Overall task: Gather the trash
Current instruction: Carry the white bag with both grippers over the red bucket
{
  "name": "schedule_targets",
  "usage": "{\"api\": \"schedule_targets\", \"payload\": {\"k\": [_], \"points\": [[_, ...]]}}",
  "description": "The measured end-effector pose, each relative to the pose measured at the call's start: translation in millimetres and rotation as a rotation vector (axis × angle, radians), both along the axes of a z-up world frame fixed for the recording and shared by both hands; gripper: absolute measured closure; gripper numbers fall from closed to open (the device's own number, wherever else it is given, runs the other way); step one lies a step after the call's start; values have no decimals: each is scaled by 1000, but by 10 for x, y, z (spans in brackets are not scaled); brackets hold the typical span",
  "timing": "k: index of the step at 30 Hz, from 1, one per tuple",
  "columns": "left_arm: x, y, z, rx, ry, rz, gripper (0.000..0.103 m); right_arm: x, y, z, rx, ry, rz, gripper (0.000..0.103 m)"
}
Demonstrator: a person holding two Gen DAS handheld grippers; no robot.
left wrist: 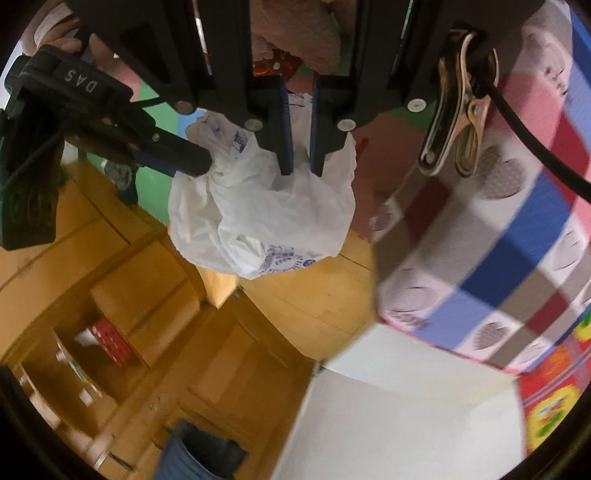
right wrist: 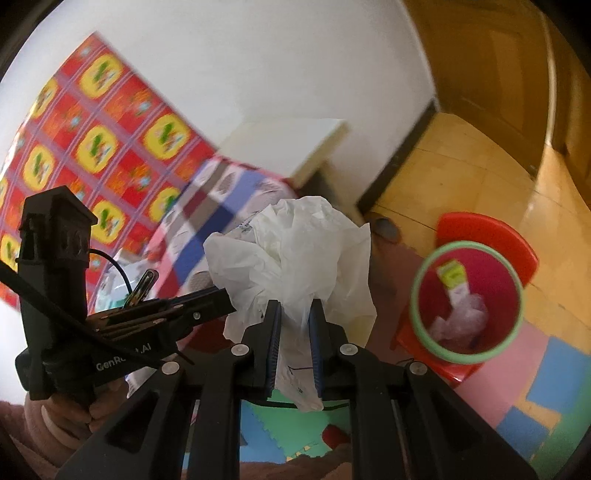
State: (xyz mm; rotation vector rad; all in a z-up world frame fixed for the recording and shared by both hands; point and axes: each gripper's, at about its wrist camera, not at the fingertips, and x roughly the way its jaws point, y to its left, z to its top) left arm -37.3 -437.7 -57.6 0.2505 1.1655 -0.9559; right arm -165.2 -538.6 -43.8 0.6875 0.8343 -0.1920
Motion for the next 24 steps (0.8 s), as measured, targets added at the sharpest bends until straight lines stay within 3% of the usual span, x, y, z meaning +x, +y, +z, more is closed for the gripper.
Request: {"api": "schedule_targets", "payload": {"k": [14,24], "points": [[-336,-1370,-807,98,40,-169,94,-504,-1086,-648,49,107,-168,87],[-398,-1939,-1559,161,81,-211,94,-529,-1611,-1289,65,207,-215,87]]}}
